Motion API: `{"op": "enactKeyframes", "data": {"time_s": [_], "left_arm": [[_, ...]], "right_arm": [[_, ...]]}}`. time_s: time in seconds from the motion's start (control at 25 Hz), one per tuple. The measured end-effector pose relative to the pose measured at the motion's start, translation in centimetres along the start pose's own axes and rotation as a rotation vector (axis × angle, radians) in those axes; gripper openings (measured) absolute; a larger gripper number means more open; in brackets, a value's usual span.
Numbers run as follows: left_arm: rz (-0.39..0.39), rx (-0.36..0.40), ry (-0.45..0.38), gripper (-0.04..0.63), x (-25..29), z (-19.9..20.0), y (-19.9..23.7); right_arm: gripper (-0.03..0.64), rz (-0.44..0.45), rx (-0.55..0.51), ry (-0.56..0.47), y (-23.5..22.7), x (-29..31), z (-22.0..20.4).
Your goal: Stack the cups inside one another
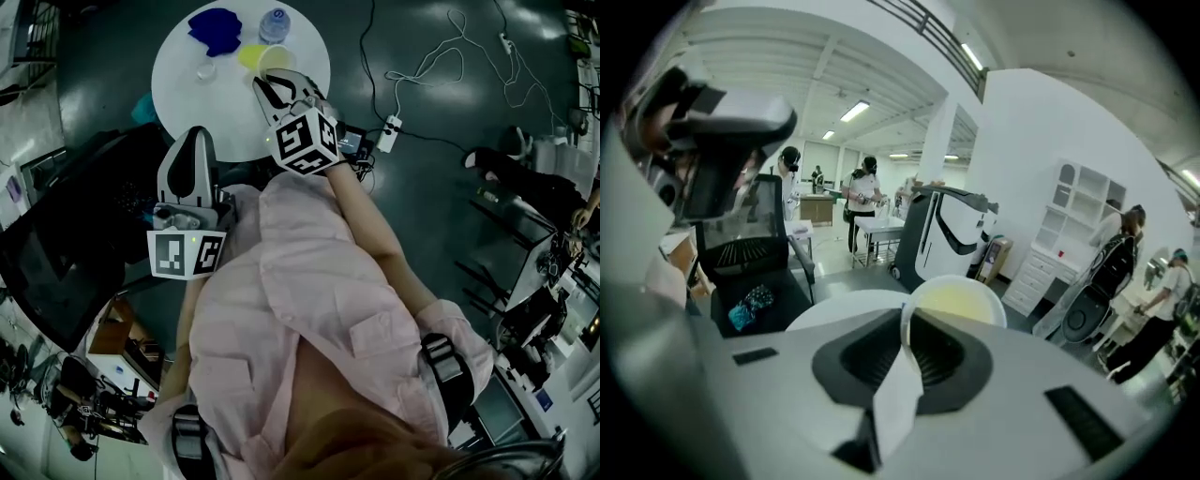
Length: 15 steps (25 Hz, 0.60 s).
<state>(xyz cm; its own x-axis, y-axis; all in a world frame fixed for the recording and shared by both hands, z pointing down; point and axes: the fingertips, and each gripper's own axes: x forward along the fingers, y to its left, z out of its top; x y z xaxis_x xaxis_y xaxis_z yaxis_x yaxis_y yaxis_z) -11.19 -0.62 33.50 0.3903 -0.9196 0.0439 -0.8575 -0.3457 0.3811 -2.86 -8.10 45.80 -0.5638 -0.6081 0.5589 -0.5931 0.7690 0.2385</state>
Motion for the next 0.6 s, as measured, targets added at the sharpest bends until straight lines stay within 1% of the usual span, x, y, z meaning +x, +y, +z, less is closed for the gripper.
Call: {"op": "enactKeyframes", "data": {"time_s": [0.2,0.4,0.6], "left_arm": [[-0.007,0.003,-0.009,0.02,-0.3,-0.5,-1.3],[-0.012,-0.002,-0.018,0.02,-0.6,-1.2,-2.5],[-0.019,-0.002,-0.027,0.02,-0.7,-1.9,-3.3]], "right_arm": [[0.046,-0.041,0.068,-0.074,-1.5,-2.9,1.2],[0.046,-0.036,0.178,-0.158,-2.0,-5.5,1.8],[0.046,-0.072,0.22,-0.227,-3.0,-8.5,2.4]]}}
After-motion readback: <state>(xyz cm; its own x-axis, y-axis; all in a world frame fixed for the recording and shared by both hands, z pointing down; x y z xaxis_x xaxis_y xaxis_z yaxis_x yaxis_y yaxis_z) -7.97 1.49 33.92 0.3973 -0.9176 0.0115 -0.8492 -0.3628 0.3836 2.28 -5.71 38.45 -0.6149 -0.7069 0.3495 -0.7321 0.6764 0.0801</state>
